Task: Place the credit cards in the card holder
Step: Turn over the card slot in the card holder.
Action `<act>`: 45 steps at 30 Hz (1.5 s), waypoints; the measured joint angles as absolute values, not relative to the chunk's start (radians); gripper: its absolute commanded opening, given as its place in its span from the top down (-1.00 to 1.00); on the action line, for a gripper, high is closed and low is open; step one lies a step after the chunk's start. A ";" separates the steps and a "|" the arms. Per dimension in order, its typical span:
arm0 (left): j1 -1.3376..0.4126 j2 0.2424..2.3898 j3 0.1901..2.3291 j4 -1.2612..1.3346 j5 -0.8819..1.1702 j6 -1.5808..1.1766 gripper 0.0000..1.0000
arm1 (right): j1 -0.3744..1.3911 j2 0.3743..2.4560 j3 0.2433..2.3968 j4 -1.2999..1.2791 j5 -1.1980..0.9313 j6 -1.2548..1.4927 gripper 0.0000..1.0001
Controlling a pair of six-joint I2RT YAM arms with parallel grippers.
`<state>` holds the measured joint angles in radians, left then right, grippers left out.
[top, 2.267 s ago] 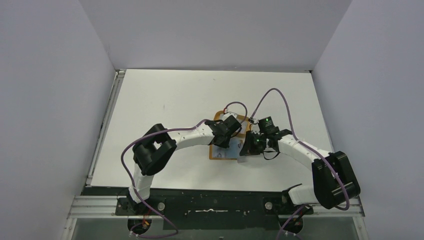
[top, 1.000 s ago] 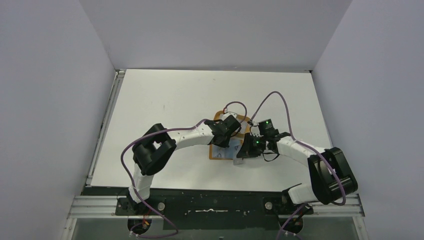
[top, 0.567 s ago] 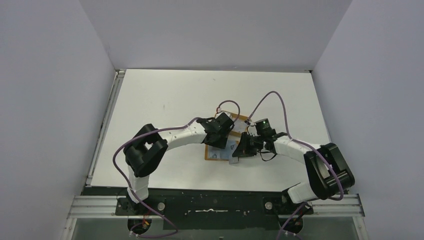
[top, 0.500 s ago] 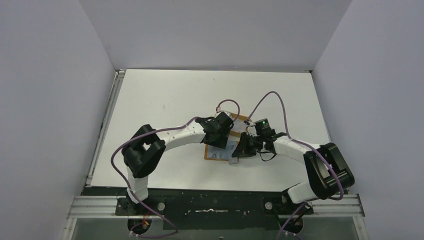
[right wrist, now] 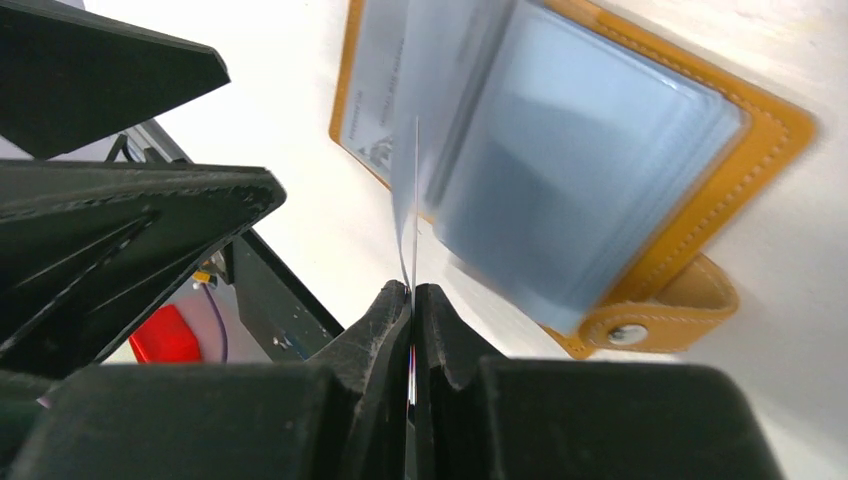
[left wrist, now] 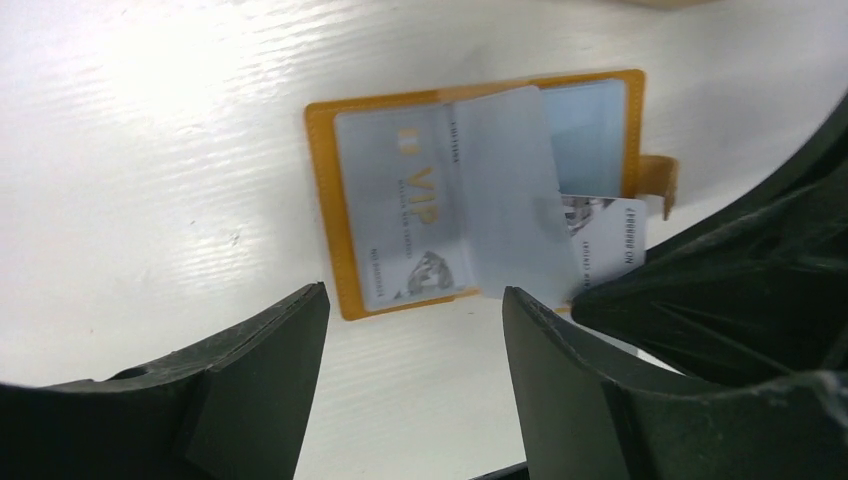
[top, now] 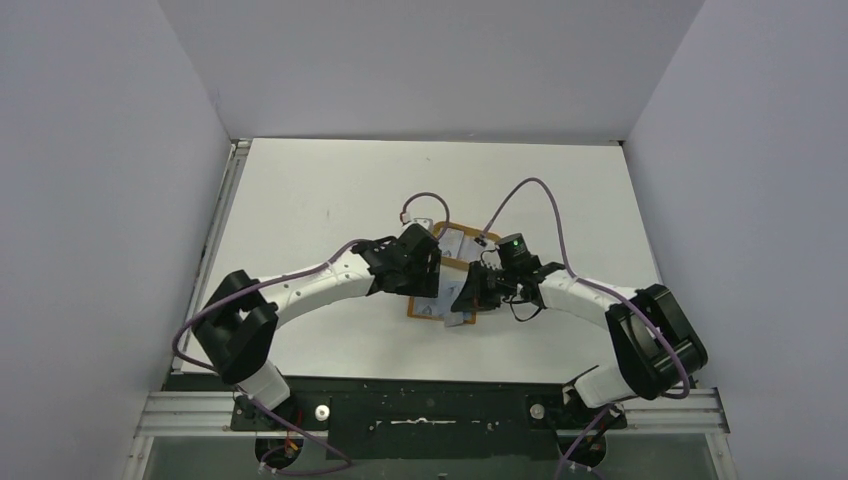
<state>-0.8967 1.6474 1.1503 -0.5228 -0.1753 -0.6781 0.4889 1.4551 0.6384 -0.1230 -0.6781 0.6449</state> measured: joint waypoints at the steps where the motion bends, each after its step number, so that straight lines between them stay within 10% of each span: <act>1: -0.888 1.632 1.128 -0.521 -0.175 -0.688 -0.26 | 0.495 1.458 0.645 -0.120 -0.678 0.646 1.00; 25: -0.765 1.524 0.972 -0.451 -0.150 -0.791 -0.28 | 0.659 1.695 0.849 -0.049 -0.636 0.707 1.00; 45: -0.664 1.599 0.928 -0.411 -0.065 -0.839 -0.07 | 0.440 1.591 0.719 -0.055 -0.718 0.724 1.00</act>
<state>-0.6643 1.5993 0.9279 -0.4107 -0.0654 -0.8387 0.4404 1.5913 0.7189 -0.0547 -0.7181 0.7238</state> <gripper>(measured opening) 0.551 0.030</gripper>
